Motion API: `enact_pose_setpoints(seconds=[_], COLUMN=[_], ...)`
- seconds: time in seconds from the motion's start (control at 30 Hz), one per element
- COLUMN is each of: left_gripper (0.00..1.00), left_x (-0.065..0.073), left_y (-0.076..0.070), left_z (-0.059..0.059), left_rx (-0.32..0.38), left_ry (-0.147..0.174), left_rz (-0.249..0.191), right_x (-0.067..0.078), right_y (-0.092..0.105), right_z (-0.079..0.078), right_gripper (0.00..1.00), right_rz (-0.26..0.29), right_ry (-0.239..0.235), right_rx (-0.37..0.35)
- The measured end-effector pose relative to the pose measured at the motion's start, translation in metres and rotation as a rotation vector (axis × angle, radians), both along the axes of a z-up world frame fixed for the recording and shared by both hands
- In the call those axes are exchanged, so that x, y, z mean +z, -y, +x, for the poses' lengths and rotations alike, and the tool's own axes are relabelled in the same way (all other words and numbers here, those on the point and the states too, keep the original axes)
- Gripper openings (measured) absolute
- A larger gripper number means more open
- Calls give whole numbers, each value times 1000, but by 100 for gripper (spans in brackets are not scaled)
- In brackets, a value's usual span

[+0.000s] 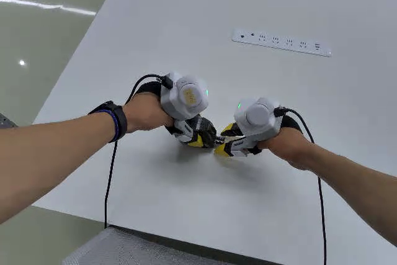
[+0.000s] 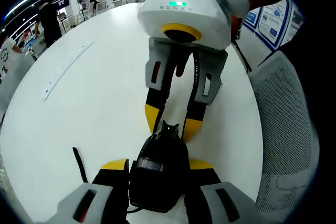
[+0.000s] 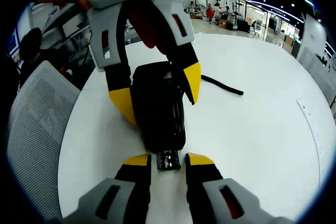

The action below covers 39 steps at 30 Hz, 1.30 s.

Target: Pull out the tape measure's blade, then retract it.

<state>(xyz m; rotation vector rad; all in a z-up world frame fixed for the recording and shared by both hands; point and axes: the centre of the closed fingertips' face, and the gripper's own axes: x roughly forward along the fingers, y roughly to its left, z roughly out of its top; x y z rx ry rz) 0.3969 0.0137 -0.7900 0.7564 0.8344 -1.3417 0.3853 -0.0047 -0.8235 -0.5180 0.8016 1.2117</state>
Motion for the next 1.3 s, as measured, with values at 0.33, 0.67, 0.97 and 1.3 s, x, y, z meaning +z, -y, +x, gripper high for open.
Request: enact_pose_setpoints(seconds=[0.33,0.67,0.97,1.3], left_gripper=[38,37,37,37], left_x=[-1,-5,-6,-6], left_y=[-1,-3,-5,-5], left_z=[3,5,3,3], left_rx=[1,11,14,22], left_ry=[0,-4,-1,-7], left_rz=[8,44,66,78], right_x=[-2,-1,-1,-1], right_y=[1,5,11,31], right_z=[0,-1,-2,-4], right_gripper=[14,13,13,13], right_rz=[-74,-96,-93,-90], right_ry=[40,65,60,60], right_rx=[78,78,55,25])
